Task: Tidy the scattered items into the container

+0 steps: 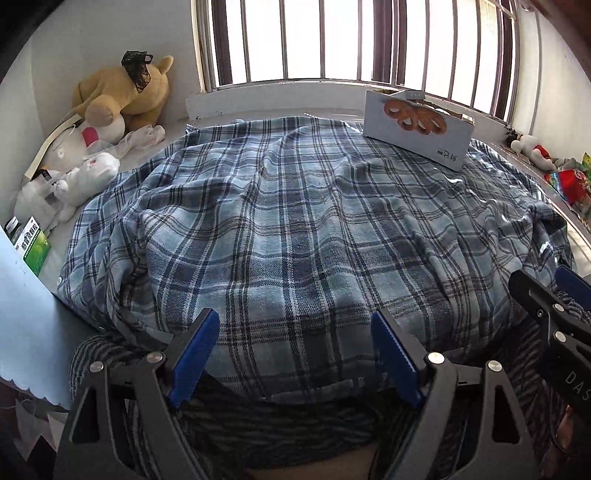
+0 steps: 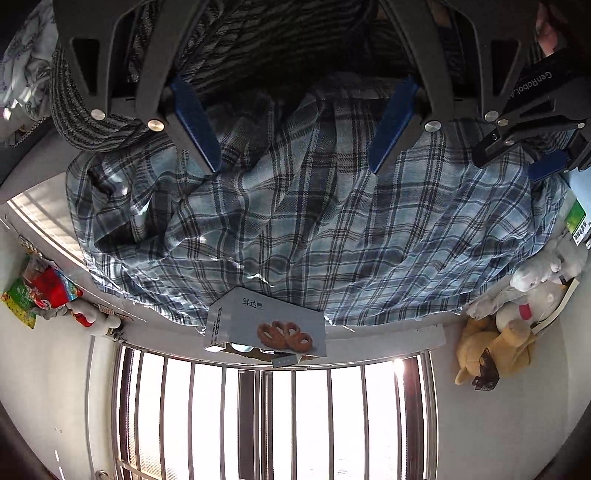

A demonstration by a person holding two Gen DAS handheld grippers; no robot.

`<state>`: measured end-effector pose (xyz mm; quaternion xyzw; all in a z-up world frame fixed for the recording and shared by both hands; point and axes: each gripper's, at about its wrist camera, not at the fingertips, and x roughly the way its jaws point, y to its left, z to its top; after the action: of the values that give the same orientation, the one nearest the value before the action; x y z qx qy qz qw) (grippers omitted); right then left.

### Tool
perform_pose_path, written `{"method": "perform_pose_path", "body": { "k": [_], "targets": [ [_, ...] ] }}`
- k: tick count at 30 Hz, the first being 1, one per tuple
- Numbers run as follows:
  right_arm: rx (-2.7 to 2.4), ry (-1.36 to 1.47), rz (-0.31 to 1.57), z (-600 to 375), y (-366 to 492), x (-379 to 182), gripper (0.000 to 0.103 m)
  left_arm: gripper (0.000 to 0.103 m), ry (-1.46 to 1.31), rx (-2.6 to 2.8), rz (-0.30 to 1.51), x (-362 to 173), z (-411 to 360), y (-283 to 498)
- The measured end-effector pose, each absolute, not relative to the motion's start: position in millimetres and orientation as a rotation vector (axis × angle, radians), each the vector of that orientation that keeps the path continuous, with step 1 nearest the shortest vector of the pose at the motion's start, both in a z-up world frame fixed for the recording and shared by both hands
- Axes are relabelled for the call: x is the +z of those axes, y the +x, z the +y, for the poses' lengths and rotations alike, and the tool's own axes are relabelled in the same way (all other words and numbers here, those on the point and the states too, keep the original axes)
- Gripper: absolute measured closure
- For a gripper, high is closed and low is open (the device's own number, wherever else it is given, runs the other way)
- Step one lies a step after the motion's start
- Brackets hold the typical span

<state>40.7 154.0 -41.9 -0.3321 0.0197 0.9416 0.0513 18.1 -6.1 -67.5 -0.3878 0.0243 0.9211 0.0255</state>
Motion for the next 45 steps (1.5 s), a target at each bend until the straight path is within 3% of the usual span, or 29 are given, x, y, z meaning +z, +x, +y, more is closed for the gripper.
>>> {"method": "perform_pose_path", "body": {
  "k": [45],
  "targets": [
    [2.880, -1.036, -0.041, 136.6, 36.0, -53.0, 0.022, 0.017, -1.183, 2.872, 0.060, -69.4, -4.9, 12.0]
  ]
}}
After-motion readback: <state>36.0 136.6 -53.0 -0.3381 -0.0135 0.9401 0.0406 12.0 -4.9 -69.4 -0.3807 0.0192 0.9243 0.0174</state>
